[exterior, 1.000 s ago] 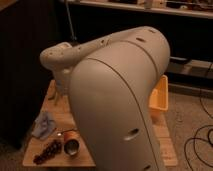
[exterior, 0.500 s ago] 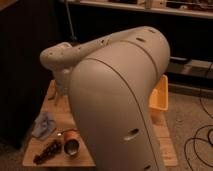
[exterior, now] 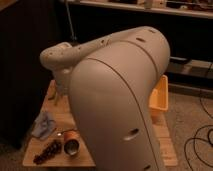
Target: Place towel in metal cup
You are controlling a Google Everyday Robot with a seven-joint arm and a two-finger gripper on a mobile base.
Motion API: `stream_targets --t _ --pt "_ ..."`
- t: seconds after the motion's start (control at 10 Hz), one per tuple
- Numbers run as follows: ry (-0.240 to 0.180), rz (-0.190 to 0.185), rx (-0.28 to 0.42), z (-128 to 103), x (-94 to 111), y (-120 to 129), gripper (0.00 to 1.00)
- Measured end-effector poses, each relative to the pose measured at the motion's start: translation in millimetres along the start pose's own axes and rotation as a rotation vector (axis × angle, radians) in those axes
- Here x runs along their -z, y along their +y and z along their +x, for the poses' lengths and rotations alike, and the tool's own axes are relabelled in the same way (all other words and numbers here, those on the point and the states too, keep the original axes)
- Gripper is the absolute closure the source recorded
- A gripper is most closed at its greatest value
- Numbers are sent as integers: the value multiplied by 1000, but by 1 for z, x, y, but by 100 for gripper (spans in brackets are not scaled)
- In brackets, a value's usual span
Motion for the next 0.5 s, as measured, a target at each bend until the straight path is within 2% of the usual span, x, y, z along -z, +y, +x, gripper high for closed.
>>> stream_targets --t 0.2,0.3,0.4,0.5 --pt "-4 -10 -2 0 0 -1 20" --pt "-11 -45 2 -1 -2 -2 20" --pt "-18 -123 15 -3 -3 -5 20" --pt "-23 -227 28 -7 -5 -6 20"
